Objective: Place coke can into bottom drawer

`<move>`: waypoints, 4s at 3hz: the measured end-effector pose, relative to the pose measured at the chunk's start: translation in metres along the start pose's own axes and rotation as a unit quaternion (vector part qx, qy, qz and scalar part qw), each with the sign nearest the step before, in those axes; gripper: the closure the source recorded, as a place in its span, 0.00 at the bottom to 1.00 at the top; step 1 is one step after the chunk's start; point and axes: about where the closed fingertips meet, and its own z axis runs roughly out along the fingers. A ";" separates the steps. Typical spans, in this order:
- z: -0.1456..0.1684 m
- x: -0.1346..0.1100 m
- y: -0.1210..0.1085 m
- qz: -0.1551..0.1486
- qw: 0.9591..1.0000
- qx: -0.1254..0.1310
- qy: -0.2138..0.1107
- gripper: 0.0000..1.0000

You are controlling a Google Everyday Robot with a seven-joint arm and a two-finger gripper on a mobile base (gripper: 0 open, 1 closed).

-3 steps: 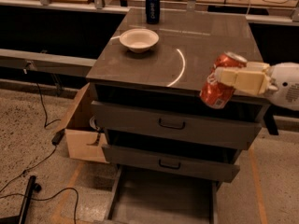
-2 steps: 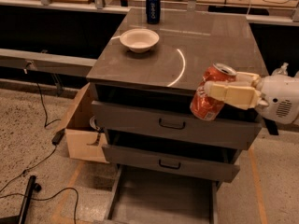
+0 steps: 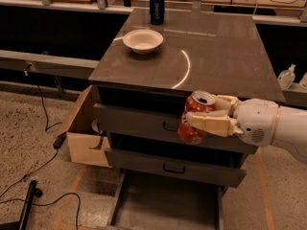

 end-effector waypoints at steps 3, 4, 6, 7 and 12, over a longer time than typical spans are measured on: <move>0.040 0.097 -0.015 -0.037 0.998 0.045 0.000 1.00; 0.068 0.157 -0.013 -0.089 0.996 0.031 -0.009 1.00; 0.106 0.232 0.000 -0.131 0.991 -0.022 -0.022 1.00; 0.113 0.260 0.019 -0.131 0.990 -0.038 -0.032 1.00; 0.152 0.404 0.057 -0.233 0.968 -0.089 -0.004 1.00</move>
Offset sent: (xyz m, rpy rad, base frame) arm 0.0254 0.0057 -0.1220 -0.0507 -0.0687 -0.1835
